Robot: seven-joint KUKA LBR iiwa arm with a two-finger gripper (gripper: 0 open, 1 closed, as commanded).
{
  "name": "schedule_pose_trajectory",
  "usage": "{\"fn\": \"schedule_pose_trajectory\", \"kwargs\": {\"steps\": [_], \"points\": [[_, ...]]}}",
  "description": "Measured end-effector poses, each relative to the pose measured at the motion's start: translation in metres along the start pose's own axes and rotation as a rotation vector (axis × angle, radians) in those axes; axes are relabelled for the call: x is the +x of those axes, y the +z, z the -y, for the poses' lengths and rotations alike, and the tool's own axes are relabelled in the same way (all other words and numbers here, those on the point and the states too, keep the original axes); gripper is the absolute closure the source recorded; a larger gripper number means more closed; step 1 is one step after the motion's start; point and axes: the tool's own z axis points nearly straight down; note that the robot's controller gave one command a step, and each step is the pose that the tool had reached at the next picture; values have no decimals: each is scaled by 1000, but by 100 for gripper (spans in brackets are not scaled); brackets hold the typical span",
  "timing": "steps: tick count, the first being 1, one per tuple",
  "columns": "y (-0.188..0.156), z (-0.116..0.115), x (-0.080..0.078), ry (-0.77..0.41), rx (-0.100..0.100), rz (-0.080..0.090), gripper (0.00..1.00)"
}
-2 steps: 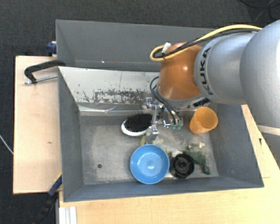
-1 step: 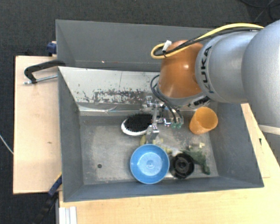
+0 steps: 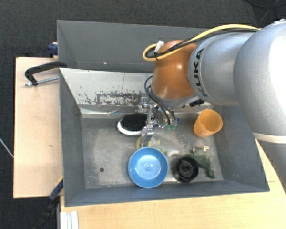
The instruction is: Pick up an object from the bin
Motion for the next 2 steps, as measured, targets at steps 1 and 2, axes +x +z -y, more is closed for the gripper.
{"fn": "schedule_pose_trajectory", "kwargs": {"steps": [1, 2], "points": [[0, -25, -1, 172, -2, 4, 0], [-1, -26, 0, 172, -4, -4, 100]]}}
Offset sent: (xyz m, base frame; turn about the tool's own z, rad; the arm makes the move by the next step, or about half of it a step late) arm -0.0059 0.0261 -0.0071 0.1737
